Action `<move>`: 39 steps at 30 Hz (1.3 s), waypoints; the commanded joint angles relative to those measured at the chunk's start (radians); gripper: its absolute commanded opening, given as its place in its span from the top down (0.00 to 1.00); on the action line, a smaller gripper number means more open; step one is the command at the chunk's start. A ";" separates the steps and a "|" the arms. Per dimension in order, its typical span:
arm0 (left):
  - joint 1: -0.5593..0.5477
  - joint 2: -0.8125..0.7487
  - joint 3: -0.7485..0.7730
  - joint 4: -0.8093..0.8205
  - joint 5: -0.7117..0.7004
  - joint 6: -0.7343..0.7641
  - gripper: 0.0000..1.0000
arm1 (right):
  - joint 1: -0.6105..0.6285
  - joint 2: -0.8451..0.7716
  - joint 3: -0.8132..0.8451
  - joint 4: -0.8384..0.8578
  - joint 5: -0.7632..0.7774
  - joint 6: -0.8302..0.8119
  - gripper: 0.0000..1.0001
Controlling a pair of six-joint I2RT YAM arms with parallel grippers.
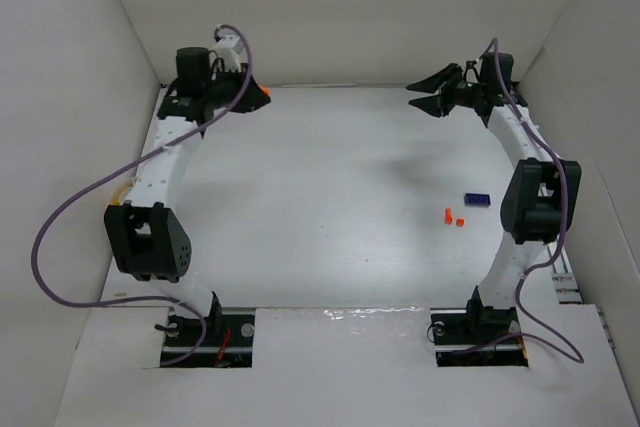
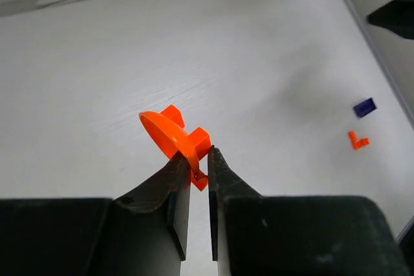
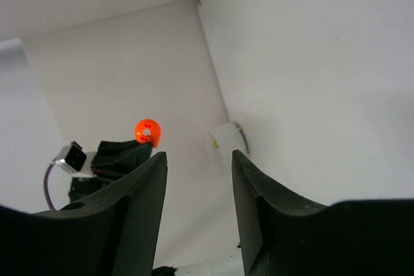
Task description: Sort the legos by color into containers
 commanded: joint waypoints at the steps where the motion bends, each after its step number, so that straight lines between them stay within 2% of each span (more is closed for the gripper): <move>1: 0.136 -0.026 0.072 -0.371 0.110 0.136 1.00 | 0.010 -0.046 0.058 -0.096 0.037 -0.181 0.50; 2: 0.214 -0.037 0.072 -0.484 0.153 0.189 1.00 | 0.010 -0.046 0.058 -0.106 0.047 -0.195 0.50; 3: 0.244 -0.037 0.103 -0.548 0.215 0.340 1.00 | 0.010 -0.057 0.042 -0.106 0.047 -0.196 0.50; 7: 0.341 -0.048 0.178 -0.823 0.274 0.641 0.98 | 0.010 -0.066 -0.012 -0.088 0.047 -0.214 0.50; 9: 0.380 -0.037 0.201 -0.952 0.274 0.711 0.99 | 0.010 -0.066 -0.012 -0.088 0.047 -0.228 0.50; 12: 0.420 -0.072 0.180 -0.953 0.211 0.694 1.00 | 0.020 -0.057 -0.002 -0.100 0.047 -0.249 0.50; 17: 0.420 -0.159 0.125 -0.953 0.055 0.694 1.00 | 0.029 -0.035 0.023 -0.100 0.038 -0.249 0.50; 26: 0.420 -0.294 -0.047 -0.953 -0.214 0.921 1.00 | 0.047 0.011 0.043 -0.091 0.006 -0.249 0.51; 31: 0.457 -0.294 -0.139 -0.953 -0.295 1.035 1.00 | 0.047 0.032 0.063 -0.091 -0.012 -0.249 0.51; 39: 0.540 -0.192 -0.107 -0.953 -0.352 1.046 1.00 | 0.047 0.032 0.072 -0.091 -0.022 -0.249 0.51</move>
